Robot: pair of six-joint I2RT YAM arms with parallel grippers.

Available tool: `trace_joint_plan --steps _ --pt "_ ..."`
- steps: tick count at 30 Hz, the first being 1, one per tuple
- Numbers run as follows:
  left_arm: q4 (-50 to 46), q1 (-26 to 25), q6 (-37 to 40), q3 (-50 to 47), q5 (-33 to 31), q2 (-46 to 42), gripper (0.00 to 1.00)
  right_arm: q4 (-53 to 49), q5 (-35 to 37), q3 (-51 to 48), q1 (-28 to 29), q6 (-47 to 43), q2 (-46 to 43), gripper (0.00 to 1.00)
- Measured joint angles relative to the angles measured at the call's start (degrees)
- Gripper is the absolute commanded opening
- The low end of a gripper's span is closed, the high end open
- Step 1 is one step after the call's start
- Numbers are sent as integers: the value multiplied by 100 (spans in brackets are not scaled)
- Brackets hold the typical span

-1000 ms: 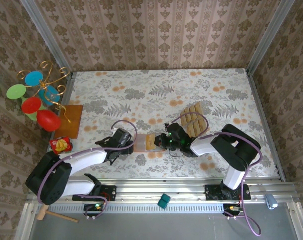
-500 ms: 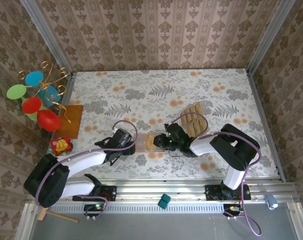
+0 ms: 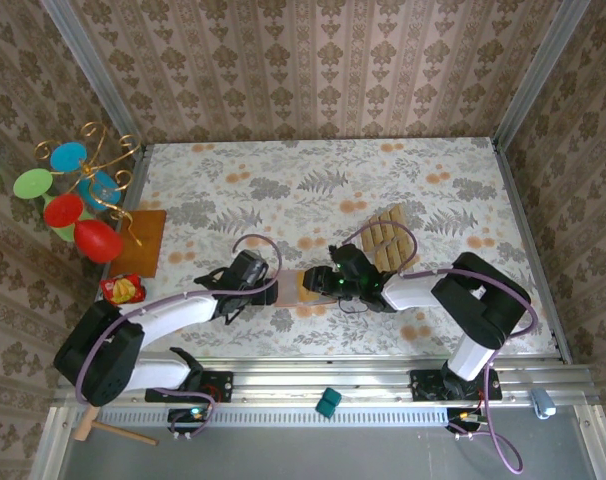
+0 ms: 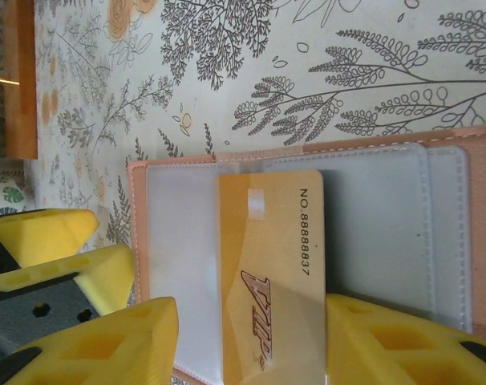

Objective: Put the credit cards into the card holder
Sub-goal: Insert the credit card into the card slot.

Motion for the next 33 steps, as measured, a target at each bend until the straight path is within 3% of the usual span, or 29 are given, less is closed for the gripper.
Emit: trace_joint_plan --steps 15,24,33 --pt "48 -197 26 2 -17 101 85 -1292 466 612 319 -538 -13 56" --pt "166 -223 24 2 -22 103 85 -1565 492 758 448 -616 -11 56" --pt "216 -227 24 2 -24 122 85 -1917 684 879 452 -846 -13 66"
